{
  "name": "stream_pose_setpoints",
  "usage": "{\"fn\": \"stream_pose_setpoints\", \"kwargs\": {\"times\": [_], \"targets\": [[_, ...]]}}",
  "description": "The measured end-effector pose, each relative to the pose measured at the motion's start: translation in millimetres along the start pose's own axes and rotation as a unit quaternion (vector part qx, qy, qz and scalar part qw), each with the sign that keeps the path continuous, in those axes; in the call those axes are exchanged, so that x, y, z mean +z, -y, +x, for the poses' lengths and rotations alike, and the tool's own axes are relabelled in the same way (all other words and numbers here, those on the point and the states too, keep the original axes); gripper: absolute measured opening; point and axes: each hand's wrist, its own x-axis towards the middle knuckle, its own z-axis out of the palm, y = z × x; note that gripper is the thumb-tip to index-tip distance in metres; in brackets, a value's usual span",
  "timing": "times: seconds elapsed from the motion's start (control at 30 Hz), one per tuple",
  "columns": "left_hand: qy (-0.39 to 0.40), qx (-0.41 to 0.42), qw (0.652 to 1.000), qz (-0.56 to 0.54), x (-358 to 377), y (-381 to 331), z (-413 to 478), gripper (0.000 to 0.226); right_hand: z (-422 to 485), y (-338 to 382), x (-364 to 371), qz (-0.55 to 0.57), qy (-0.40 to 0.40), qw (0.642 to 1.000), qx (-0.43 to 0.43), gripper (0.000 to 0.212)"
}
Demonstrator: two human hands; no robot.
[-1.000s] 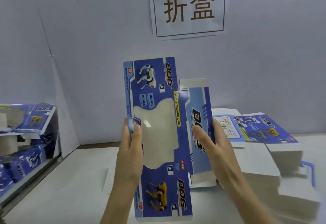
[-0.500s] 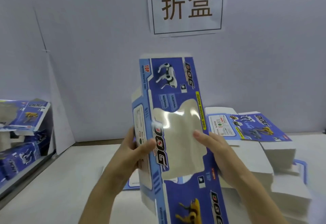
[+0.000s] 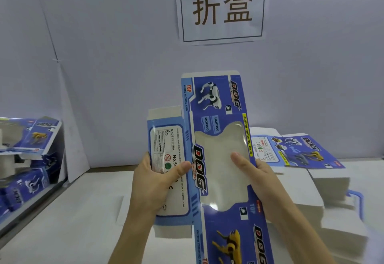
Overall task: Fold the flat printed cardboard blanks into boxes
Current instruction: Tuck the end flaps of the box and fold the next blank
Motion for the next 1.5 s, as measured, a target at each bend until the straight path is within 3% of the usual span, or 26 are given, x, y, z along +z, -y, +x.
{"fn": "stream_pose_setpoints", "kwargs": {"times": [0.1,0.2,0.5,0.7,0.93,1.3,1.5], "targets": [[0.008,-0.005,1.000,0.005,0.1,0.2,0.1,0.061,0.4,1.9,-0.8,0.027,-0.018,0.999,-0.017,0.026],[-0.002,-0.004,1.000,-0.007,2.9,1.1,-0.7,0.059,1.8,0.7,-3.1,0.049,-0.019,0.998,-0.041,0.035],[0.023,-0.011,1.000,-0.008,2.7,1.2,0.4,0.053,0.2,2.0,-2.9,0.068,-0.036,0.996,-0.043,0.019],[0.004,0.003,0.999,-0.031,1.2,0.5,0.2,0.049,1.7,-1.5,-1.0,0.071,-0.045,0.996,-0.031,0.039],[0.006,0.006,0.999,-0.042,2.2,1.3,-1.6,0.051,-0.9,3.0,-1.6,0.069,-0.035,0.997,-0.030,0.021],[0.001,0.001,0.999,-0.032,3.0,-4.2,-4.6,0.048,0.0,1.0,-1.0,0.064,-0.046,0.997,-0.023,0.044],[0.006,0.001,1.000,-0.030,5.0,-5.9,-4.7,0.046,-1.3,2.8,-1.5,0.069,-0.045,0.996,-0.019,0.039]]}}
